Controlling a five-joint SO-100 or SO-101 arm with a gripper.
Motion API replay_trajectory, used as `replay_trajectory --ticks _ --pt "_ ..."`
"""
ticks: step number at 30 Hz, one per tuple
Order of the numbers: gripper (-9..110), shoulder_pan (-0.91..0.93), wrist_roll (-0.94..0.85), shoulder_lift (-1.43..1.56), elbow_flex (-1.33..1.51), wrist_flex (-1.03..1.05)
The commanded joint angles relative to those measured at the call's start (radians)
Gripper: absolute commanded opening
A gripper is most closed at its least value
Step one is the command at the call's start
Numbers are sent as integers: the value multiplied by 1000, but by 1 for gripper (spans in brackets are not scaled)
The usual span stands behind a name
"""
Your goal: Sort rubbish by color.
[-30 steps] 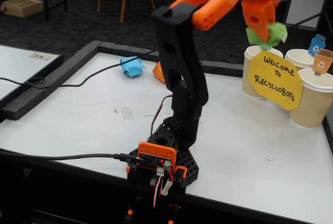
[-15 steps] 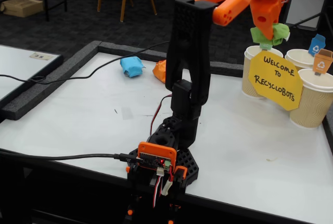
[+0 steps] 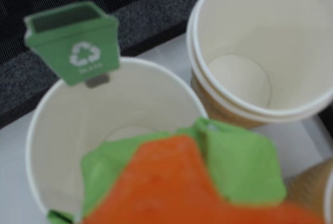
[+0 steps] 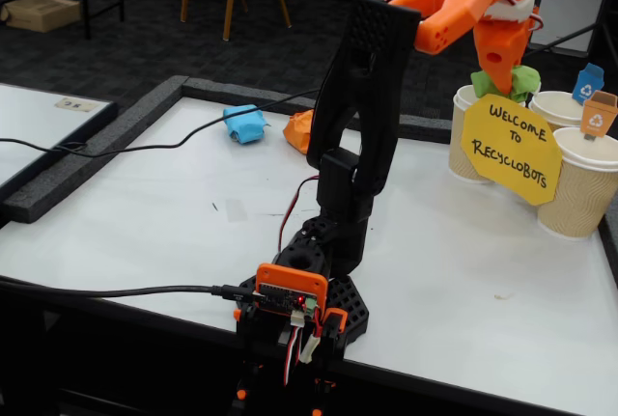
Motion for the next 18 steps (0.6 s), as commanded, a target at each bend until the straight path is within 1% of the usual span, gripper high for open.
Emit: replay_trajectory --ticks 1,9,18 --pt "0 -38 -23 31 -155 -57" --pt "2 -61 -25 14 -167 -80" --pt "14 -28 -25 14 -143 -86"
